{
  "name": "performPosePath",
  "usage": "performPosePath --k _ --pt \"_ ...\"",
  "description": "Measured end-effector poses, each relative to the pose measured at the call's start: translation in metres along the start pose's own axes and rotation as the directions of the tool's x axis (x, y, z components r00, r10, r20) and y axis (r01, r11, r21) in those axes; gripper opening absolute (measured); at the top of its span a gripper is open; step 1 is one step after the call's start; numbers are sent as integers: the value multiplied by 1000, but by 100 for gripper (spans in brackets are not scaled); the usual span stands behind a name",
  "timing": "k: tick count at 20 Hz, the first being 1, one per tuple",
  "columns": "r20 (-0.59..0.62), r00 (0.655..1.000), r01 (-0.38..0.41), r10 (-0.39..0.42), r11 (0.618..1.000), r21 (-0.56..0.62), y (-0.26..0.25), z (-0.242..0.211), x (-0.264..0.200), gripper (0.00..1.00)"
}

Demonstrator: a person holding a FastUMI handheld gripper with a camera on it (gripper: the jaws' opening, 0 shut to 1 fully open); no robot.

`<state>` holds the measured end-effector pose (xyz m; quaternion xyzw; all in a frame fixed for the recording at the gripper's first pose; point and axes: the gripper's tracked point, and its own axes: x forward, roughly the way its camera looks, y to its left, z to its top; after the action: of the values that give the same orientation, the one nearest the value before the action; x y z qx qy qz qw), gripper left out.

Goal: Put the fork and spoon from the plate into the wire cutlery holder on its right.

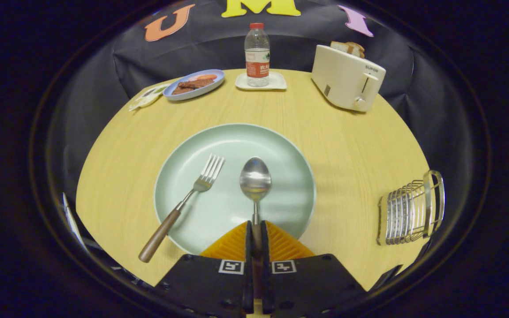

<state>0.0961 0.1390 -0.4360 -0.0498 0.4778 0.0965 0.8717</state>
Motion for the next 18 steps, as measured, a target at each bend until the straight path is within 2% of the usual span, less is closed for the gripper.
performPosePath --k 1,2,4,9,18 --pt "6 1000 -6 6 1000 -8 0 0 -5 8" --pt "9 1000 -14 15 1000 -11 -1 0 -11 4" --pt "21 999 -48 49 999 -11 -1 1 -28 4" --pt "35 997 -70 70 998 3 -31 2 -69 4" --pt "78 997 -23 18 998 57 -144 -11 -122 4"
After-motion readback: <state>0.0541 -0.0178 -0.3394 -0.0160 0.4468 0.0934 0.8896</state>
